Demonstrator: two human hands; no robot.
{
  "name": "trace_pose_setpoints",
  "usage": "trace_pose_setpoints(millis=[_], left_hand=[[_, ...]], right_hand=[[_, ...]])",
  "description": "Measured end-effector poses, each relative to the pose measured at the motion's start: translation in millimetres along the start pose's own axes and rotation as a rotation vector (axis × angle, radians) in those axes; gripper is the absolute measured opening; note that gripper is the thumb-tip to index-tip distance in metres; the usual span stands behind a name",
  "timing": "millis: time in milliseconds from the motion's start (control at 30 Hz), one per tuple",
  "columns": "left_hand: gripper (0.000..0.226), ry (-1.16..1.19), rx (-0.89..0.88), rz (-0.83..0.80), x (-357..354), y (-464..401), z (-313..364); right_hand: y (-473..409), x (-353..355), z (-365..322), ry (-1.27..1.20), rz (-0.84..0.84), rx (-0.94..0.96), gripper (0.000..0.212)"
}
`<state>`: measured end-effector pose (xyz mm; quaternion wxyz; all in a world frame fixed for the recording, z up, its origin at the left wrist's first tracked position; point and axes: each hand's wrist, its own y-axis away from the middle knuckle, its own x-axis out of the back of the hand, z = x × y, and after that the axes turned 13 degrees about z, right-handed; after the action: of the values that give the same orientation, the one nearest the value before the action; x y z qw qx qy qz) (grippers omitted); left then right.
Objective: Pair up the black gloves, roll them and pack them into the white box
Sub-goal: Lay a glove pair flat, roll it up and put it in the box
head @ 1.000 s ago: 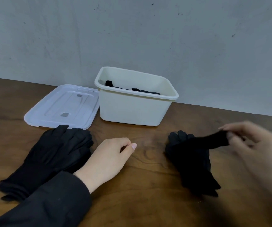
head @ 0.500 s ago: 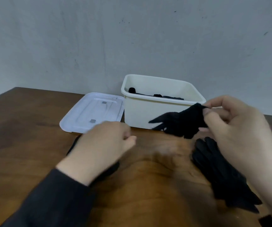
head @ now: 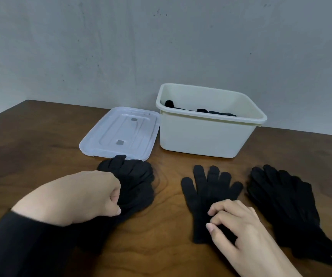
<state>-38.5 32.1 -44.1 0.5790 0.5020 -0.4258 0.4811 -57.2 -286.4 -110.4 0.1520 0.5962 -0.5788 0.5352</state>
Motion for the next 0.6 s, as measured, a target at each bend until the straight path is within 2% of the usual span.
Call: trace_pose_setpoints(millis=[133, 200, 300, 400, 433, 500, 567, 600], left_hand=[[0.025, 0.143, 0.005, -0.016, 5, 1, -2], [0.023, 0.256, -0.003, 0.073, 9, 1, 1], [0.026, 0.664, 0.060, 0.324, 16, 3, 17], [0.032, 1.190, 0.108, 0.434, 18, 3, 53], [0.031, 1.340, 0.113, 0.435, 16, 2, 67], [0.029, 1.533, 0.116, 0.387, 11, -3, 94], [0.027, 1.591, 0.074, 0.324, 4, -6, 119], [0.025, 1.599, 0.052, 0.306, 0, -6, 128]], right_hand=[[1, -3, 1, -0.019, 0.009, -0.005, 0.021], [0, -3, 2, -0.018, 0.004, -0.022, 0.024], [0, -4, 2, -0.020, 0.016, -0.016, 0.027], [0, 1, -2, -0.067, 0.055, -0.037, 0.027], [-1, 6, -5, -0.116, 0.084, -0.050, 0.035], [-3, 16, -13, -0.245, 0.128, -0.047, 0.065], [-6, 22, -24, -0.337, 0.141, -0.041, 0.090], [-8, 24, -28, -0.357, 0.160, -0.050, 0.094]])
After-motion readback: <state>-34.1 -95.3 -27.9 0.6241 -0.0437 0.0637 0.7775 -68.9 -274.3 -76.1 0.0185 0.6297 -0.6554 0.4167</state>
